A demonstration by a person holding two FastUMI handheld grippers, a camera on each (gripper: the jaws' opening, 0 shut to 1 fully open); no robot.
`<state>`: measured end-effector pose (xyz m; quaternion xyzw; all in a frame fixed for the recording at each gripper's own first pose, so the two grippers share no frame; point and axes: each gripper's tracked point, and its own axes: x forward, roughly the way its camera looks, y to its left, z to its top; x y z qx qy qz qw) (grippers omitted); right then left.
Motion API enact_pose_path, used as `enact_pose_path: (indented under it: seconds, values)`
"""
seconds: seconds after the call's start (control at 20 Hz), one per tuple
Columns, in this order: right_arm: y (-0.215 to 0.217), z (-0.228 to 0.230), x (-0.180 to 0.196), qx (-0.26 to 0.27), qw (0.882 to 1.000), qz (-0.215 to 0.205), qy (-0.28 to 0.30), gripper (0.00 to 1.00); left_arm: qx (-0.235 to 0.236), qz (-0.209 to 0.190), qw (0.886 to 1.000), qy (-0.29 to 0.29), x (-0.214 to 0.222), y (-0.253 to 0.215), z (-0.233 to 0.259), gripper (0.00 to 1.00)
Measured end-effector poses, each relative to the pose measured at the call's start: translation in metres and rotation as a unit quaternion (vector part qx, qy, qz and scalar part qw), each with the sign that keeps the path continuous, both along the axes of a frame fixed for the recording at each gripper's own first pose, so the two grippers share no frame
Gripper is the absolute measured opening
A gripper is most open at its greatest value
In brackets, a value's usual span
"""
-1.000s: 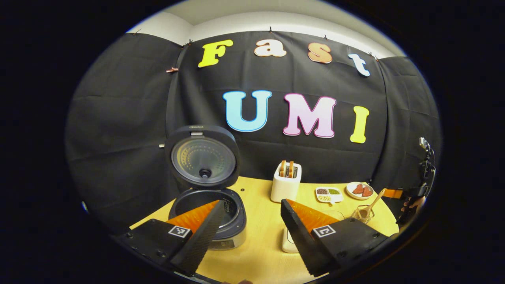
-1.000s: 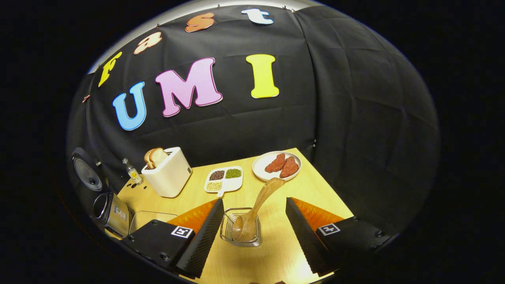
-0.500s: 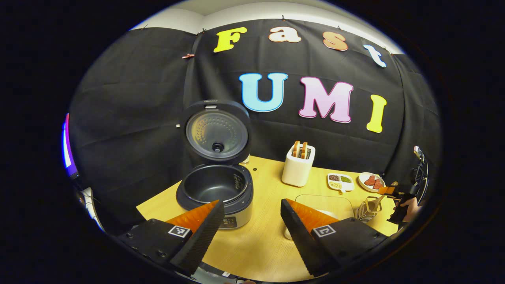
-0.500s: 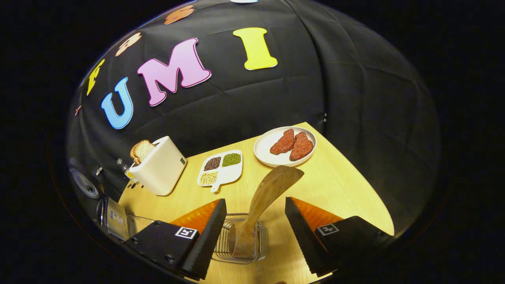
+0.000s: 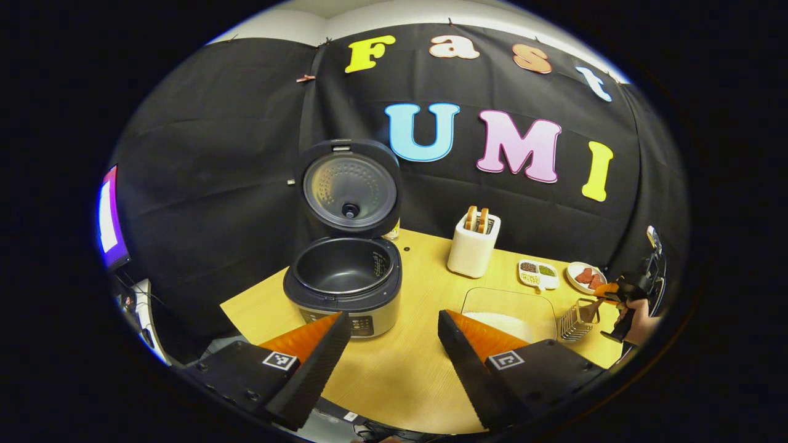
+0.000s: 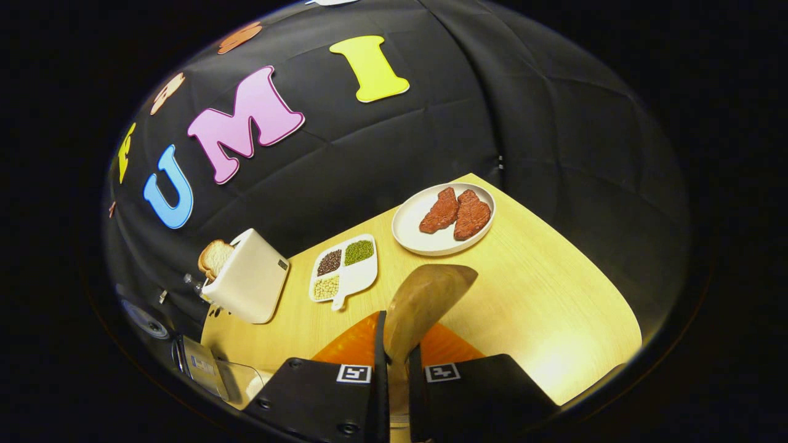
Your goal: Close the left gripper, press the button to open the rice cooker; take a wooden spoon from the chopstick holder with the right hand, scoop a spoonful of rice and pour it into the rice cooker, then put the wooden spoon back into the chopstick holder.
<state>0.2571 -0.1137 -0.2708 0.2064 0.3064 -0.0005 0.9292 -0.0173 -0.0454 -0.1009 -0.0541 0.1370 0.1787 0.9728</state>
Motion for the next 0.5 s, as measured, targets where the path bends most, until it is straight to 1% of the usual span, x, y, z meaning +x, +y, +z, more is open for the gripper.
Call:
enact_pose_path:
  seconds: [0.05, 0.1, 0.15, 0.2, 0.4, 0.5]
  values:
    - [0.000, 0.005, -0.002, -0.005, 1.000, 0.002, -0.003, 0.17, -0.003, -0.007, 1.000, -0.002, 0.002, -0.001, 0.000, 0.97]
    - [0.000, 0.015, -0.006, -0.011, 1.000, 0.003, -0.014, 0.14, -0.008, -0.015, 1.000, -0.004, 0.005, -0.003, -0.001, 0.97]
    - [0.001, 0.025, -0.006, -0.018, 0.999, 0.001, -0.027, 0.14, -0.010, -0.023, 1.000, -0.008, 0.008, -0.003, 0.000, 0.97]
    - [0.002, 0.038, -0.008, -0.024, 0.999, 0.001, -0.043, 0.12, -0.009, -0.030, 0.999, -0.011, 0.010, -0.001, 0.001, 0.97]
    - [0.013, 0.094, -0.021, -0.062, 0.993, 0.017, -0.098, 0.12, -0.015, -0.056, 0.998, -0.021, 0.010, 0.016, -0.001, 0.97]
    - [0.027, 0.124, -0.033, -0.067, 0.990, 0.021, -0.123, 0.11, -0.021, -0.067, 0.997, -0.024, 0.009, 0.030, -0.006, 0.97]
